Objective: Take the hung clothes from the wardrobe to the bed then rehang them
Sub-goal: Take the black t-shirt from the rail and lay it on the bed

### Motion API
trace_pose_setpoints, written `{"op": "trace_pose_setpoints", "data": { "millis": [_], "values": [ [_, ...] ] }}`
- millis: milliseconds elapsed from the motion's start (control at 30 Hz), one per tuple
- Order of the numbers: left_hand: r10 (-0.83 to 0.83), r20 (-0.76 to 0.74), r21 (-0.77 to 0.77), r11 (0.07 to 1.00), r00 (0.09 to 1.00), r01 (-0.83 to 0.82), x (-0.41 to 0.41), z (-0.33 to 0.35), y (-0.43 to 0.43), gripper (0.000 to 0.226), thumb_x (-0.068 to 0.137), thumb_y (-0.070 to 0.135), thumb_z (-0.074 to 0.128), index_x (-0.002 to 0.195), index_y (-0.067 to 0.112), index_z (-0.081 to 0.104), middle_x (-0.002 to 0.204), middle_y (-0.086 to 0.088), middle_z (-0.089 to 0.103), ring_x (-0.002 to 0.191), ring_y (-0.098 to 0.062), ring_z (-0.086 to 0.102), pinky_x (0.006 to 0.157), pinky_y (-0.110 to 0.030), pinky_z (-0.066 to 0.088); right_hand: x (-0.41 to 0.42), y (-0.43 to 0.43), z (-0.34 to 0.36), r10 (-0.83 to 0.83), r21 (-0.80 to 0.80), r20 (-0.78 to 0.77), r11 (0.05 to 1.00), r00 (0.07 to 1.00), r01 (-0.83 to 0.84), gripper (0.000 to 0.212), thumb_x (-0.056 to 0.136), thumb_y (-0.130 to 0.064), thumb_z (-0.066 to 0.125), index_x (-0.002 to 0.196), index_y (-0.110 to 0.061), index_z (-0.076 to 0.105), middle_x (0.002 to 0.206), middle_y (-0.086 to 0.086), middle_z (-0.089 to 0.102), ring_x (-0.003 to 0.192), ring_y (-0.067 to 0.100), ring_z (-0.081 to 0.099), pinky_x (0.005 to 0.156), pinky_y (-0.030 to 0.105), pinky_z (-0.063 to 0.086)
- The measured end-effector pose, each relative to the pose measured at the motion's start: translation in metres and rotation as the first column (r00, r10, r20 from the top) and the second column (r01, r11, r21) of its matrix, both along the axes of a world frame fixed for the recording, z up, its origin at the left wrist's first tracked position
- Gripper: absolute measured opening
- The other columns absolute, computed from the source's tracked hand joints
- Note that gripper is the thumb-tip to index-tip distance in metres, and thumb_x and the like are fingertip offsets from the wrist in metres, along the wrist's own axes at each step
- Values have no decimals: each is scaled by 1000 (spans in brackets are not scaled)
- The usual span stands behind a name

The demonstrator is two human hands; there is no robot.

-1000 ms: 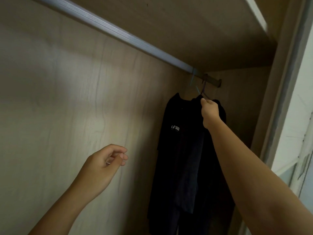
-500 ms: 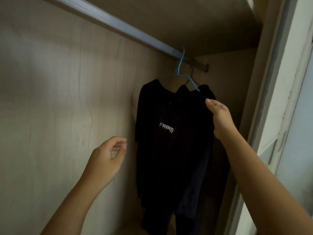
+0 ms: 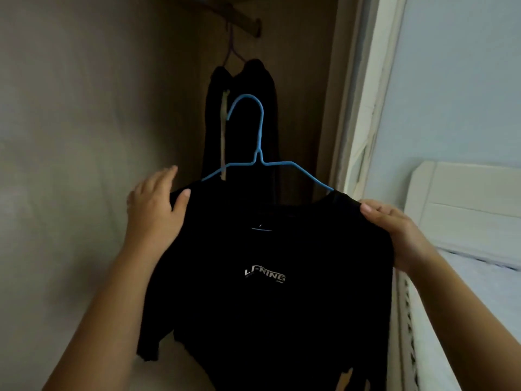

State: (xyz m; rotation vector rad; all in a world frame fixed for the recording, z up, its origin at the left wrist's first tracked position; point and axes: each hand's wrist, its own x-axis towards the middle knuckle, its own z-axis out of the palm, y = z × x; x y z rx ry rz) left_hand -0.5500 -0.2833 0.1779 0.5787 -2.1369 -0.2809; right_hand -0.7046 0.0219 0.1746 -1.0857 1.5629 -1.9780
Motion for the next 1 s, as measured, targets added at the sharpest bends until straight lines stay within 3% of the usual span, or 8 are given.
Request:
{"op": "trace_pose_setpoints", "data": {
  "millis": [167,300,400,467,567,700,867,1000],
  "values": [
    [-312,93,150,943,945,297,-34,-30,17,28,92,28,48,106,8,61,103,-16,63,92,-33,56,79,-39,43,17,61,-17,-184,49,19,982,983,183,26,82,-28,53,64,-17,67,45,-8,54,35,2,47,36,10,35],
    [-496,-6,208,848,868,487,-53,-65,57,19,89,16,54,78,30,60,70,16,58,71,3,55,59,-9,38,41,117,-38,-403,216,-50,889,914,404,23,71,-39,66,60,-20,62,47,-10,48,39,2,44,39,11,34],
    [-561,-22,197,809,827,554,-68,-87,109,13,86,13,58,86,4,68,75,-3,65,74,-12,59,62,-14,38,60,164,-61,-605,364,-306,639,735,678,29,87,-22,54,59,-23,61,48,-12,54,46,-1,48,47,6,36],
    [-627,-4,212,761,779,613,-76,-97,145,14,85,13,60,84,2,68,75,-11,67,73,-22,59,61,-27,41,76,198,-78,-607,466,-517,392,604,793,32,92,-16,51,62,-26,56,48,-14,54,49,1,48,49,7,35],
    [-731,34,263,665,682,699,-82,-113,196,14,85,15,61,80,4,67,70,-9,65,68,-24,58,60,-31,41,111,246,-108,-610,537,-616,138,499,832,31,91,-16,52,64,-32,53,59,-7,55,60,9,50,57,12,37],
    [-853,91,359,510,514,782,-76,-140,258,11,83,16,62,74,11,65,66,-5,64,67,-23,58,59,-32,43,174,295,-145,-707,559,-602,-42,371,828,35,90,-15,54,62,-36,51,63,-18,62,69,-2,55,61,13,38],
    [-949,145,484,313,278,817,-36,-168,334,36,81,17,65,60,42,50,69,23,63,71,4,57,58,-8,39,270,356,-183,-843,604,-514,-223,160,765,21,88,-14,57,68,-20,61,64,5,62,70,26,57,70,37,44],
    [-964,220,595,253,148,763,16,-190,410,16,82,22,64,66,23,63,68,-1,66,69,-13,60,67,-33,48,365,405,-194,-858,615,-510,-317,58,722,26,88,-15,58,65,-28,57,61,-3,60,63,14,55,62,26,41]
  ]
}}
